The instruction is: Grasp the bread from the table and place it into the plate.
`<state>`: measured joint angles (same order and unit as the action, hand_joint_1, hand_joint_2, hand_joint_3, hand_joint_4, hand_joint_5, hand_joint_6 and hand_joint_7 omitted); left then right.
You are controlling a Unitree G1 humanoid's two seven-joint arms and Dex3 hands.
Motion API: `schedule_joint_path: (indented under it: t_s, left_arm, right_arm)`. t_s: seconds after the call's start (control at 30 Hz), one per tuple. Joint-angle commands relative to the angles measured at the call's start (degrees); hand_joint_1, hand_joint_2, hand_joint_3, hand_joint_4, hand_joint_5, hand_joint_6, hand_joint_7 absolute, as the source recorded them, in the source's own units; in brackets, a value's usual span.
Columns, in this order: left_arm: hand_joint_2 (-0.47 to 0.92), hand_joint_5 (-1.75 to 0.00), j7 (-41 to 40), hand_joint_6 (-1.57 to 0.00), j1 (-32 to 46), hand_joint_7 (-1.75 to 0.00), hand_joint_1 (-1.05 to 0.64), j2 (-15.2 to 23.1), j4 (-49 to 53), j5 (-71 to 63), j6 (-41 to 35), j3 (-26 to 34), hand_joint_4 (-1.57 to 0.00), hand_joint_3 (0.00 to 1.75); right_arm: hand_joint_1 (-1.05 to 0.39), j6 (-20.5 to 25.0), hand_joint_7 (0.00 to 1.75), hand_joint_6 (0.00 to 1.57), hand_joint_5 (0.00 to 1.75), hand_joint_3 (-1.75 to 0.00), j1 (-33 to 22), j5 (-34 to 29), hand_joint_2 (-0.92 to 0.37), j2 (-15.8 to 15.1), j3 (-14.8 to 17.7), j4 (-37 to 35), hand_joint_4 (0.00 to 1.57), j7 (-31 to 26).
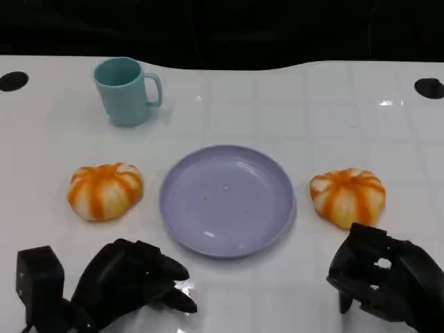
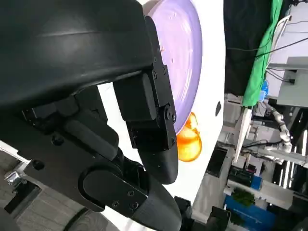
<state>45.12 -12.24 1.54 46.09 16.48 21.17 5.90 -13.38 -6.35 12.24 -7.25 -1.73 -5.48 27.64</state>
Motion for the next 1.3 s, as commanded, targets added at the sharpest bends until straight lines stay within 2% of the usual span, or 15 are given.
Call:
schedule_joint_path:
  t_s: [0.03, 0.17, 0.2, 0.33, 0.4, 0.47, 0.53, 0.7, 0.83, 1.1, 1.3]
  left_arm:
    - [0.75, -0.2, -0.5, -1.57, 0.2, -0.01, -1.05, 0.7, -0.4, -0.4, 0.2, 0.1, -1.57, 0.0]
    - [0.74, -0.2, -0.6, -1.57, 0.2, -0.01, -1.05, 0.7, -0.5, -0.3, -0.3, 0.1, -1.57, 0.0]
    - [0.74, -0.2, -0.5, -1.57, 0.1, -0.01, -1.05, 0.6, -0.4, -0.2, -0.2, 0.2, -1.57, 0.0]
    - [0.74, -0.2, 0.0, -1.56, 0.2, 0.0, -1.05, 0.6, -0.2, 0.0, -0.2, 0.3, -1.57, 0.0]
    - [0.74, -0.19, -0.2, -1.56, 0.1, 0.0, -1.05, 0.4, -0.1, 0.0, 0.0, 0.3, -1.57, 0.0]
    - [0.73, -0.19, -0.5, -1.57, 0.1, 0.0, -1.05, 0.3, -0.1, 0.0, -0.2, 0.3, -1.57, 0.0]
    - [0.73, -0.2, -0.7, -1.57, 0.1, -0.01, -1.05, 0.3, -0.2, -0.2, -0.5, 0.2, -1.57, 0.0]
    - [0.73, -0.21, -0.6, -1.57, -0.1, -0.01, -1.05, 0.3, -0.2, 0.0, -0.7, 0.3, -1.57, 0.0]
    - [0.73, -0.21, -0.2, -1.57, -0.4, -0.01, -1.05, 0.3, 0.5, 0.1, -0.3, 0.5, -1.57, 0.0]
    - [0.72, -0.2, 0.2, -1.57, -0.7, -0.01, -1.05, 0.5, 1.0, 0.4, -0.6, 0.7, -1.57, 0.0]
    - [0.73, -0.2, -0.5, -1.57, -0.5, -0.01, -1.05, 0.4, 0.8, 0.1, -0.1, 0.5, -1.57, 0.01]
  right_arm:
    - [-0.5, -5.3, 1.04, 0.6, 1.62, -0.22, 2.8, -2.0, -0.92, -1.8, 1.4, -1.4, 0.58, -0.2]
    - [-0.49, -9.3, 0.72, 0.57, 1.31, -0.19, 4.9, -4.0, -0.92, -2.7, 2.0, -3.8, 0.53, -1.0]
    - [-0.49, -9.5, 0.69, 0.56, 1.26, -0.19, 5.2, -5.1, -0.92, -3.2, 2.2, -3.8, 0.53, -1.7]
    - [-0.49, -10.6, 0.39, 0.58, 0.87, -0.11, 6.1, -9.3, -0.92, -5.2, 2.4, -3.6, 0.55, -3.7]
    - [-0.49, -10.5, 0.31, 0.6, 0.8, -0.08, 6.3, -10.2, -0.92, -5.8, 2.3, -3.5, 0.57, -4.0]
    - [-0.48, -11.7, 0.17, 0.59, 0.67, -0.03, 6.8, -11.6, -0.92, -6.6, 2.4, -3.9, 0.49, -4.7]
    - [-0.48, -13.0, 0.1, 0.57, 0.59, -0.01, 7.3, -13.8, -0.92, -7.7, 2.3, -4.3, 0.44, -5.6]
    - [-0.47, -16.5, 0.01, 0.47, 0.47, 0.0, 9.3, -20.3, -0.9, -10.8, 2.2, -5.7, 0.35, -8.9]
    - [-0.48, -19.4, 0.0, 0.44, 0.39, 0.0, 10.7, -28.9, -0.89, -13.1, 1.5, -7.4, 0.34, -14.7]
    - [-0.56, -15.0, 0.0, 0.27, 0.25, -0.01, 11.9, -47.3, -0.91, -17.3, -2.0, -5.0, 0.23, -24.0]
    - [-0.57, -10.5, 0.01, 0.27, 0.23, 0.0, 15.1, -57.7, -0.88, -19.1, -6.0, -5.1, 0.2, -29.2]
